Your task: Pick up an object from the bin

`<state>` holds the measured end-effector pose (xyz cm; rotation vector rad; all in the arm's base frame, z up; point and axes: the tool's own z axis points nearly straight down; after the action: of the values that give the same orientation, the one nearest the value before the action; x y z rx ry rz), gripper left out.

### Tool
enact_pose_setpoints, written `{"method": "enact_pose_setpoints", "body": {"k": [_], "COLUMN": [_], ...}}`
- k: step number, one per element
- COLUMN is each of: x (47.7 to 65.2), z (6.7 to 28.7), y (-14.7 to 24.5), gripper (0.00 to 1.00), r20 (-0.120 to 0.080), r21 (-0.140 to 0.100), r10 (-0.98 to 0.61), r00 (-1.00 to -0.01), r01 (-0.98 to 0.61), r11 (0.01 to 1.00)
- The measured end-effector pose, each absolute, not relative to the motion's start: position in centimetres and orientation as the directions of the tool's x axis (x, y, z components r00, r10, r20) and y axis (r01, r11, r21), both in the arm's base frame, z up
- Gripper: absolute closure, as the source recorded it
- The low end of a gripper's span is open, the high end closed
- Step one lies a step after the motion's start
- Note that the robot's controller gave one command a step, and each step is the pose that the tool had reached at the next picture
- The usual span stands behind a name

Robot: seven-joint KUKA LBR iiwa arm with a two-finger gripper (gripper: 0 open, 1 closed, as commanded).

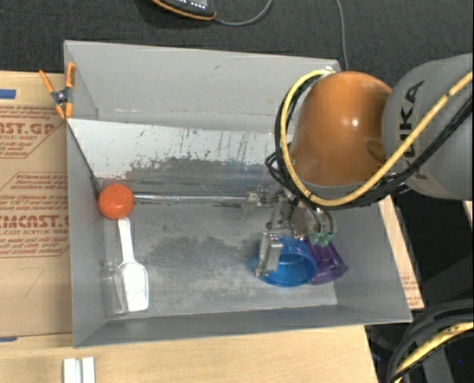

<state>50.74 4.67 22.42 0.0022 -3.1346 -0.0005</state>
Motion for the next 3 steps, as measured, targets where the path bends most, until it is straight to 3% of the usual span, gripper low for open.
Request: {"method": "enact_pose_setpoints", "body": {"k": [1,2,3], "x": [50.9,51.0,50.5], "z": [22.9,10.8,13.9], "y": [4.6,-4.1,-7.7], "gripper": [0.0,0.0,0.0], "r20": [-0.001,-0.001,0.0], "r21": [0.001,0.0,0.003], "r10": [0.0,-0.049,0.066], "r00": [-1.0,-0.999,-0.998], "r01": [0.0,-0.049,0.066], "r11": [1.0,0.999,0.998]}}
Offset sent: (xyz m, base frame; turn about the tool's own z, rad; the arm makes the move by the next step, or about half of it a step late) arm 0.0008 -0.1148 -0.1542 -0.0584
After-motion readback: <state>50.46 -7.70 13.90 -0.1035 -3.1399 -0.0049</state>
